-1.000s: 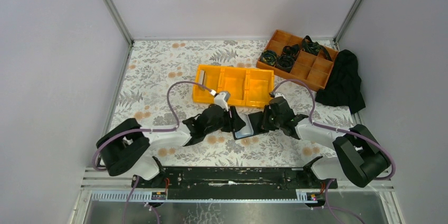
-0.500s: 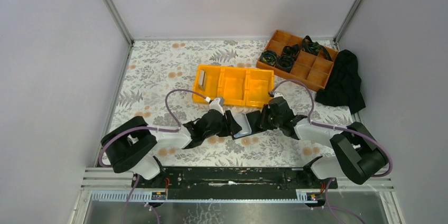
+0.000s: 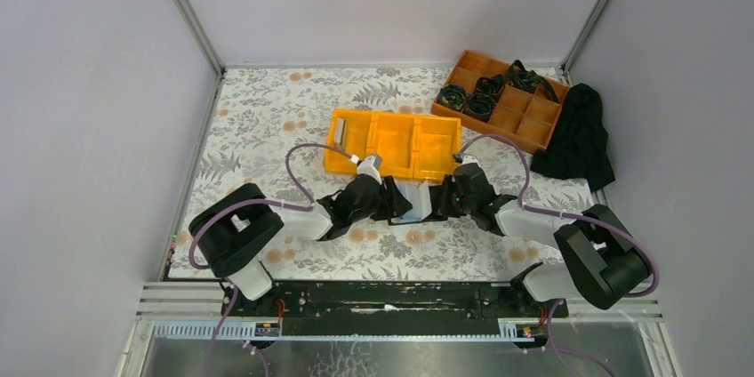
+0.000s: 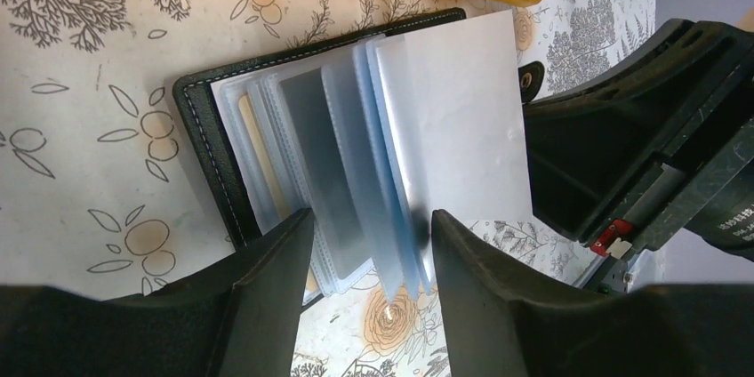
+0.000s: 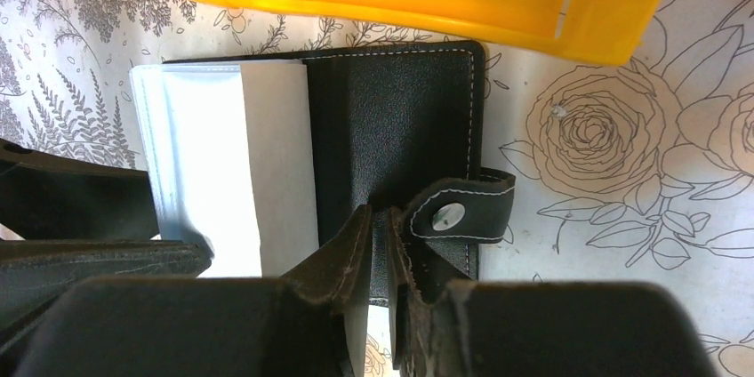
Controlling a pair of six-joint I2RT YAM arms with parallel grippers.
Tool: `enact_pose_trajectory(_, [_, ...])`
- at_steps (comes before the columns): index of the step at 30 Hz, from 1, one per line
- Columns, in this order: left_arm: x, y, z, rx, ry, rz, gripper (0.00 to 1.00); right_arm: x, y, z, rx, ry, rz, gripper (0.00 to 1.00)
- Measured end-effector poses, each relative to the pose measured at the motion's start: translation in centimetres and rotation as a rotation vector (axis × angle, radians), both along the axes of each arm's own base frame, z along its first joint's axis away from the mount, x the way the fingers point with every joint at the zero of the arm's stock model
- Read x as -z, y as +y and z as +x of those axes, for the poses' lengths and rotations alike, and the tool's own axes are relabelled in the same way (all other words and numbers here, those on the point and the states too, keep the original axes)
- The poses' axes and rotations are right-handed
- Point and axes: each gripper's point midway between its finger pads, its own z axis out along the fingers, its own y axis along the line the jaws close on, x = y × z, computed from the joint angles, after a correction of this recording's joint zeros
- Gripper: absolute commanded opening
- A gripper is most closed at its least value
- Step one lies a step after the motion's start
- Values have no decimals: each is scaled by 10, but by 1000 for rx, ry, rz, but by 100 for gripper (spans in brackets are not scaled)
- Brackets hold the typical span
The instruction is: Take the credit cards out of the card holder
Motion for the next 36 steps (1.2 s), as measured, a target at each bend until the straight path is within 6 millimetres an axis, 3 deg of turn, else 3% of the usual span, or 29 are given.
enact_pose_trajectory(10, [-2, -12, 19, -2, -18, 3, 55, 0, -4, 6, 22, -21, -9, 18])
enact_pose_trajectory(25, [1, -15, 25, 6, 0, -6, 24, 2, -8, 9, 35, -36, -20, 18])
enact_pose_trajectory(29, [-22, -31, 29, 30, -17, -101, 16, 3, -13, 13, 51, -49, -38, 18])
enact_pose_trajectory(31, [-55, -61, 26, 110, -48, -226, 4, 2, -7, 13, 38, -53, -16, 18])
enact_pose_trajectory(33, [-71, -79, 16, 177, -57, -293, 0, 0, -3, 14, 25, -58, -1, 18])
enact_pose_trajectory(36, [-73, -86, 11, 216, -45, -319, 0, 1, -3, 13, 26, -56, 10, 18])
